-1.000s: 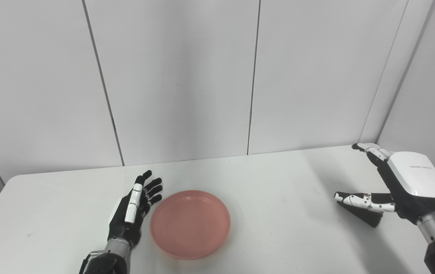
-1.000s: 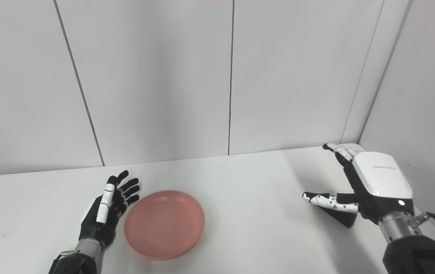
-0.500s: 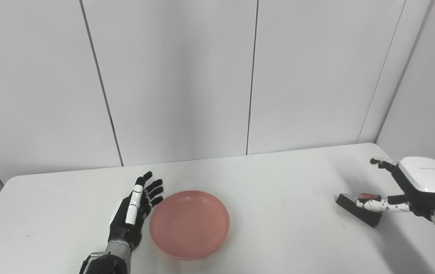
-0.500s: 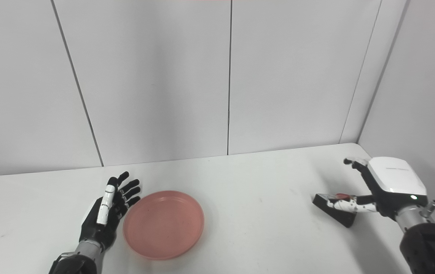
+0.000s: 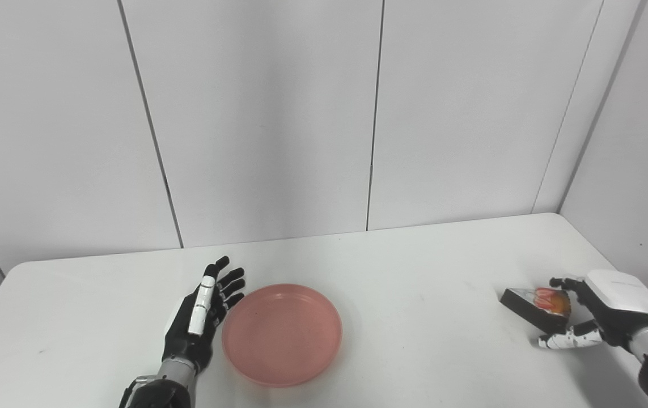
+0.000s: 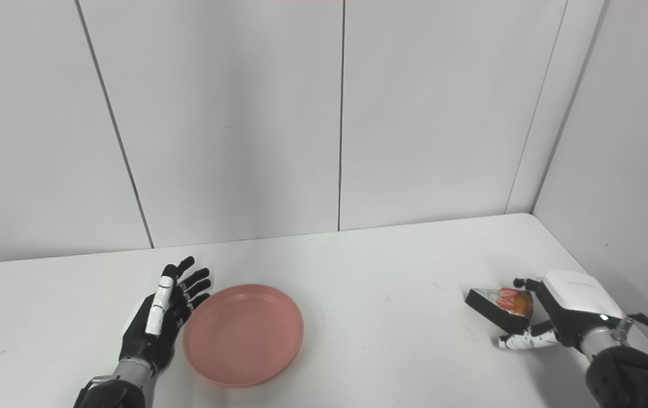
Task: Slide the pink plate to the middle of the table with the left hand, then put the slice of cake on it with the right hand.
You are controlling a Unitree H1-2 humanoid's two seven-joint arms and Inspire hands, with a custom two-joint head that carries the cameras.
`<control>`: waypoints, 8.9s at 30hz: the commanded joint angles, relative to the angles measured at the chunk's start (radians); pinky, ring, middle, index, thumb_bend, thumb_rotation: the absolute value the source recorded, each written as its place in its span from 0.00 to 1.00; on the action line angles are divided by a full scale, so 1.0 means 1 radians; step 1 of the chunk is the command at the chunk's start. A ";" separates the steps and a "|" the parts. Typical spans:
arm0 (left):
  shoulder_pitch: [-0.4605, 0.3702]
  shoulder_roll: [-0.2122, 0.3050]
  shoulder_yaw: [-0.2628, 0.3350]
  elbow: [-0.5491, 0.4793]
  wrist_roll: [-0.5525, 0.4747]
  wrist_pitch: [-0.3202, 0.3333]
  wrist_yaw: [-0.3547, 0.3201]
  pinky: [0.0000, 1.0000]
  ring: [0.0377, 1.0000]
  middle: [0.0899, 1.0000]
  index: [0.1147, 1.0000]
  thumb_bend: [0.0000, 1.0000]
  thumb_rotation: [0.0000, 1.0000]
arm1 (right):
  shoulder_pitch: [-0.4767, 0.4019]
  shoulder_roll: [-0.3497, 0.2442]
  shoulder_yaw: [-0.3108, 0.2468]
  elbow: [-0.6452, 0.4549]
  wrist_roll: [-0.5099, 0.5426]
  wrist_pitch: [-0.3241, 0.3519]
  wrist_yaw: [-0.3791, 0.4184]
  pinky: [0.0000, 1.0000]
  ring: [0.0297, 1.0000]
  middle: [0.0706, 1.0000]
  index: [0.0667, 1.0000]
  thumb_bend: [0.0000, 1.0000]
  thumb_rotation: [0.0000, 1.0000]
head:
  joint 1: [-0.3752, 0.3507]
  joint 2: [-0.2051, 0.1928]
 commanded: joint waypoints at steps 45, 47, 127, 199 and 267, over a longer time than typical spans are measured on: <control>0.012 0.002 -0.040 -0.050 0.012 0.014 -0.007 0.83 0.83 0.81 0.91 0.69 0.96 | -0.093 0.060 -0.012 0.249 0.365 -0.112 -0.270 0.50 0.57 0.61 0.74 0.90 0.41 | 0.029 0.008; 0.013 0.003 -0.040 -0.055 0.012 0.019 -0.006 0.82 0.83 0.81 0.90 0.69 0.96 | -0.092 0.061 -0.013 0.255 0.370 -0.116 -0.275 0.51 0.58 0.61 0.74 0.90 0.41 | 0.031 0.008; 0.052 -0.145 -0.100 -0.152 0.123 0.052 0.122 0.70 0.74 0.76 0.91 0.66 0.97 | -0.410 0.295 0.269 -0.056 0.281 -0.250 -0.138 0.21 0.25 0.36 0.48 0.52 0.00 | 0.400 0.030; 0.086 -0.161 -0.090 -0.215 0.102 0.127 0.146 0.74 0.76 0.76 0.90 0.66 1.00 | -0.281 0.355 0.328 0.023 0.240 -0.447 -0.158 0.53 0.63 0.67 0.69 0.94 0.80 | 0.466 0.055; 0.245 -0.077 -0.133 -0.129 0.278 -0.202 0.238 0.90 0.93 0.96 0.93 0.72 1.00 | -0.070 0.626 -0.029 0.247 0.971 -0.360 -0.217 0.83 0.84 0.83 0.75 0.85 0.96 | 0.418 0.077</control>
